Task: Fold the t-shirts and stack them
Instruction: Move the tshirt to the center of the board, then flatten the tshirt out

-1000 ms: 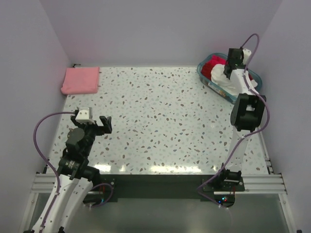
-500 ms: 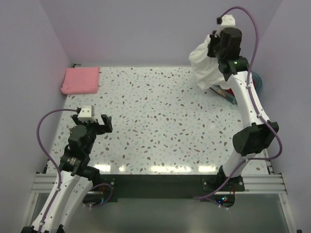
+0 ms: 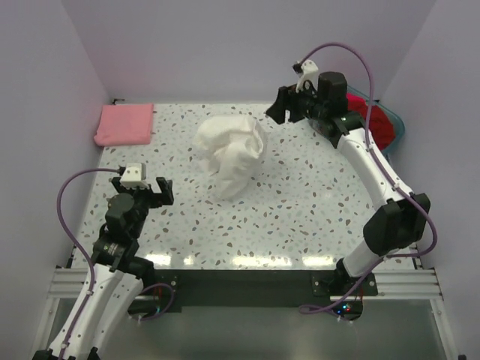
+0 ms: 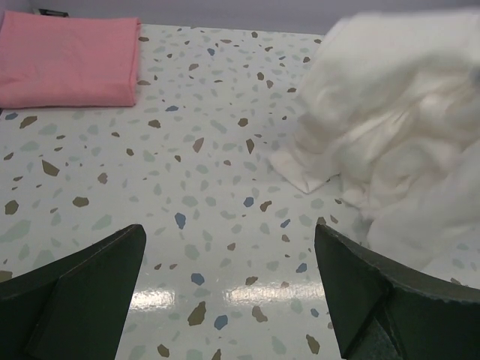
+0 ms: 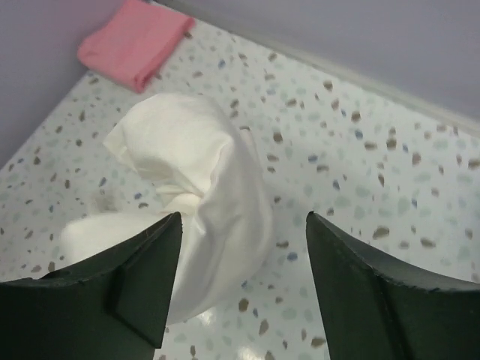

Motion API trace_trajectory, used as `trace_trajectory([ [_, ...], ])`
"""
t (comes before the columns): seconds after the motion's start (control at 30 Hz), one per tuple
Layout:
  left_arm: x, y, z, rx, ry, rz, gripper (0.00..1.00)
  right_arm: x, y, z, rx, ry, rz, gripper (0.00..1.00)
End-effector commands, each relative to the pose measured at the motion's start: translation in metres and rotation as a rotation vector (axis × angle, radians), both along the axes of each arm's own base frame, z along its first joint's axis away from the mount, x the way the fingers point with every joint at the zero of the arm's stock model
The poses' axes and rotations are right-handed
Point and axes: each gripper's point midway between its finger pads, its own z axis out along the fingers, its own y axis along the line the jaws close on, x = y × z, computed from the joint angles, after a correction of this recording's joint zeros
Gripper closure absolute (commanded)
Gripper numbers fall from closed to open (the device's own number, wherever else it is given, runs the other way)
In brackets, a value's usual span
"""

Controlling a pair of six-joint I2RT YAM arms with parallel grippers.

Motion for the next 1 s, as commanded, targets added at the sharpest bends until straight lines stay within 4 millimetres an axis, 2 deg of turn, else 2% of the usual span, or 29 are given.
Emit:
trace_trajectory([
  [0.0, 0.006, -0.007, 0.016, -0.034, -0.051, -0.023, 0.0, -0.009, -0.048, -0.06, -0.144, 0.136, -0.229, 0.28],
  [0.03, 0.006, -0.008, 0.015, -0.038, -0.047, -0.025, 0.0, -0.018, -0.054, -0.087, -0.198, 0.19, -0.223, 0.27],
  [0.07, 0.007, -0.011, 0.014, -0.05, -0.043, -0.034, 0.0, -0.029, -0.053, -0.104, -0.225, 0.247, -0.195, 0.26],
  [0.13, 0.011, -0.015, 0.008, -0.063, -0.025, -0.044, 0.0, -0.046, -0.046, -0.129, -0.236, 0.323, -0.138, 0.26],
  [0.23, 0.017, -0.021, -0.004, -0.104, 0.026, -0.048, 0.0, -0.062, -0.027, -0.149, -0.235, 0.365, -0.075, 0.26],
  [0.33, 0.024, -0.03, -0.016, -0.153, 0.079, -0.055, 0.0, -0.075, 0.007, -0.162, -0.26, 0.364, 0.006, 0.26],
  [0.5, 0.034, -0.039, -0.031, -0.185, 0.145, -0.064, 0.0, -0.079, 0.036, -0.178, -0.306, 0.369, 0.035, 0.27],
  [0.77, 0.037, -0.039, -0.045, -0.185, 0.17, -0.058, 0.0, -0.113, 0.084, -0.218, -0.381, 0.428, 0.138, 0.28],
  [0.87, 0.038, -0.04, -0.047, -0.182, 0.178, -0.062, 0.0, -0.111, 0.085, -0.236, -0.422, 0.444, 0.087, 0.28],
  [0.97, 0.038, -0.041, -0.049, -0.179, 0.188, -0.064, 0.0, -0.103, 0.072, -0.243, -0.448, 0.45, -0.022, 0.31],
])
